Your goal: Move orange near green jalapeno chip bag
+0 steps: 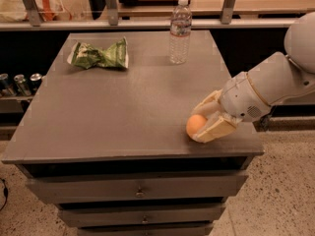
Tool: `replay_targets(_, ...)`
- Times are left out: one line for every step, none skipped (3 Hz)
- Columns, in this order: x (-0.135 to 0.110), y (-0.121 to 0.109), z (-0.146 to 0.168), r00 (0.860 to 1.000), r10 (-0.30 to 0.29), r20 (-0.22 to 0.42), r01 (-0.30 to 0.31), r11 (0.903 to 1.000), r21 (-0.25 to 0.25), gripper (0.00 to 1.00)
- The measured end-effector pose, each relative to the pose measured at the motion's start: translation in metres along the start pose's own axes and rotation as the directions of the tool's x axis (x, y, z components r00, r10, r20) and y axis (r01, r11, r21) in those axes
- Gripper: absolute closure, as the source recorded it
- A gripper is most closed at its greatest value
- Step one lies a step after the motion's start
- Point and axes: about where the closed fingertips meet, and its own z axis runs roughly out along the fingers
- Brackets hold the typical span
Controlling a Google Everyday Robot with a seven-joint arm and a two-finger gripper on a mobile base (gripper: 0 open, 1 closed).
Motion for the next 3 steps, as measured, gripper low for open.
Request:
replay_targets(0.002,0.000,0.000,1.000,0.006,-0.006,-0.006,1.0000,-0.005,0.87)
replay_targets(-0.001,-0.004,-0.009,1.000,-0.001,-0.013,0.001,1.0000,0.008,1.00)
replay_targets(-0.015,-0.014,-0.033,1.000,0.000,-0.003,0.000,0.9984,0.057,1.00)
